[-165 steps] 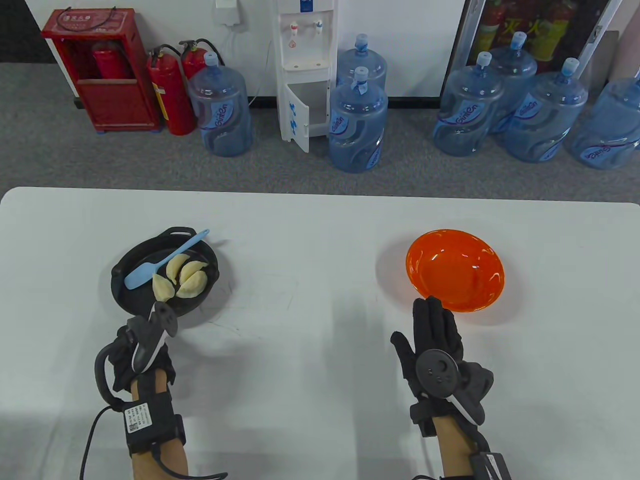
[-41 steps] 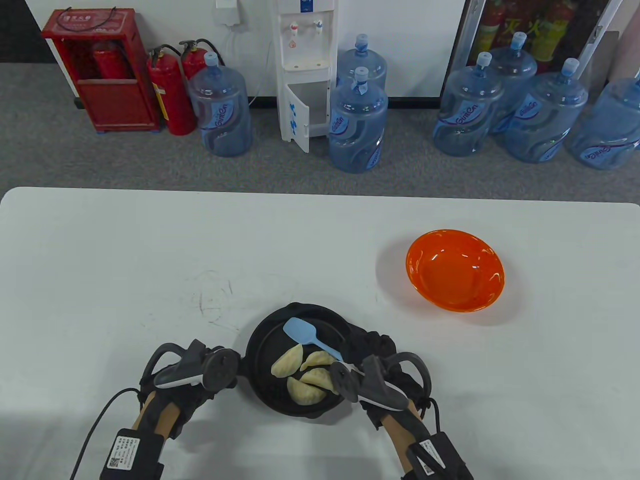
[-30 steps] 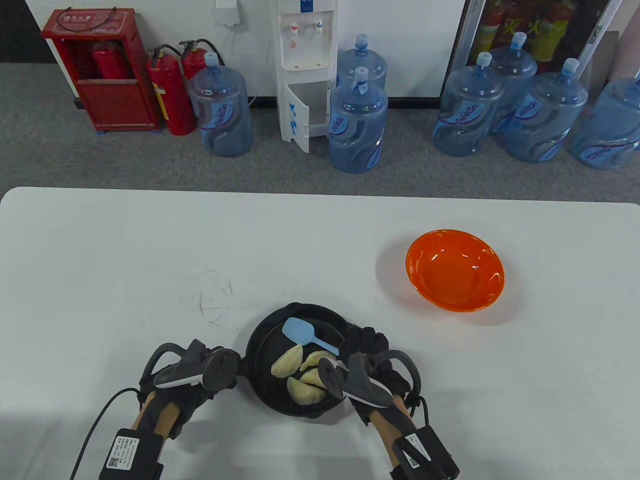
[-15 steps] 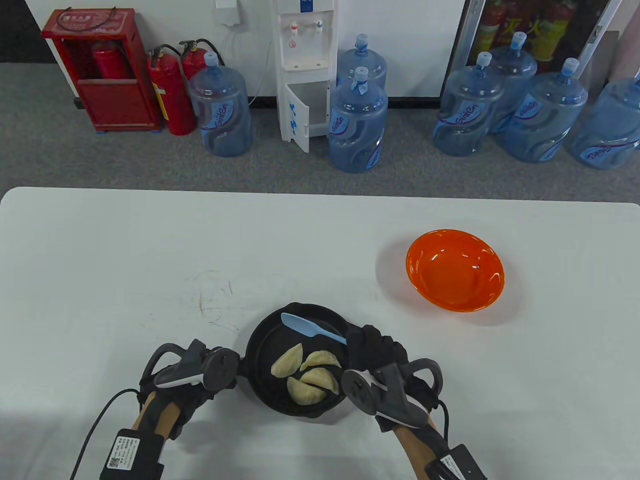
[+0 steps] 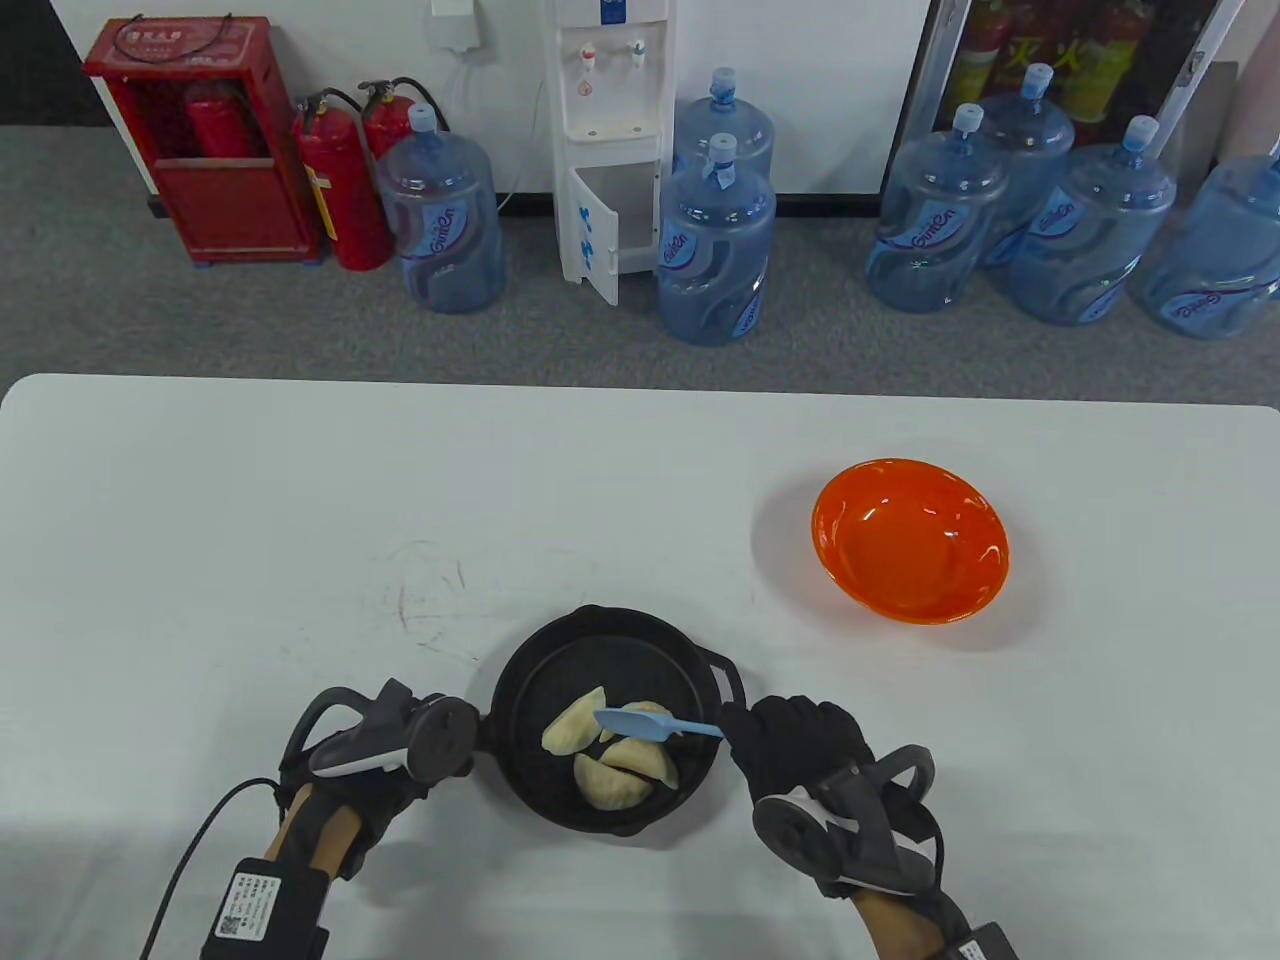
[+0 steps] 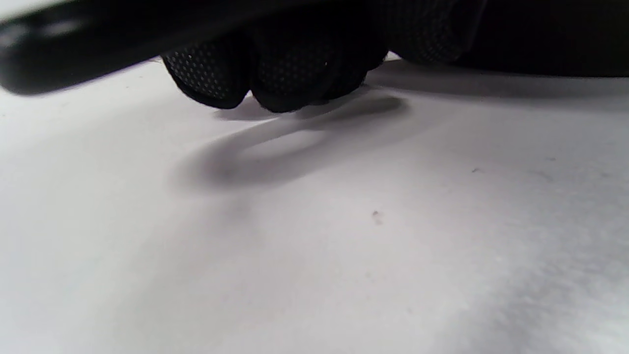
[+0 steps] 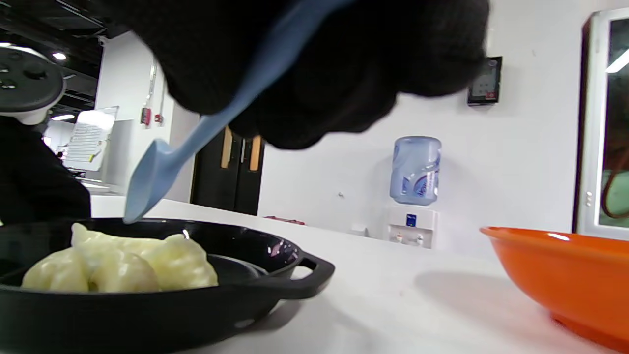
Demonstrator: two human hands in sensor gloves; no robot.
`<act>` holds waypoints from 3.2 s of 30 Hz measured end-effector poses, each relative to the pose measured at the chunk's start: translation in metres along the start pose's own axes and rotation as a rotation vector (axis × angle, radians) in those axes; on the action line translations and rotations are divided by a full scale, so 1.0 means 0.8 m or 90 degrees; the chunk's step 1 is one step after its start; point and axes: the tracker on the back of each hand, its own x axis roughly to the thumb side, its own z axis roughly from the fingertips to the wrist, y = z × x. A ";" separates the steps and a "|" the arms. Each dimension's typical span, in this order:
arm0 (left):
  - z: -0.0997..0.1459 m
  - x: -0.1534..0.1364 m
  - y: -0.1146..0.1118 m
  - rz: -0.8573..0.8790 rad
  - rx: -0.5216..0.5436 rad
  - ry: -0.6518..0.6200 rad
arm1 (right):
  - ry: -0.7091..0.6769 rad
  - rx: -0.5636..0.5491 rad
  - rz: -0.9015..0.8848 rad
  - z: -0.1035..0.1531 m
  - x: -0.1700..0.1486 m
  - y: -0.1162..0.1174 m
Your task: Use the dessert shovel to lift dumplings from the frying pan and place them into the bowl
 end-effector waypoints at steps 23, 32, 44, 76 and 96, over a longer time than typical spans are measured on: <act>0.000 0.001 0.000 -0.010 -0.001 0.005 | -0.032 0.096 -0.018 -0.020 0.006 0.043; 0.000 0.002 -0.001 -0.011 -0.003 0.007 | -0.012 0.135 -0.124 -0.029 -0.006 0.057; -0.001 0.002 -0.001 -0.013 -0.004 0.007 | -0.067 0.084 -0.092 -0.028 0.029 0.059; -0.001 0.002 -0.002 -0.010 -0.011 0.008 | 0.094 0.236 -0.436 -0.031 -0.027 0.080; -0.002 0.003 -0.002 -0.019 -0.017 0.008 | 0.208 0.142 -0.507 -0.023 -0.080 0.053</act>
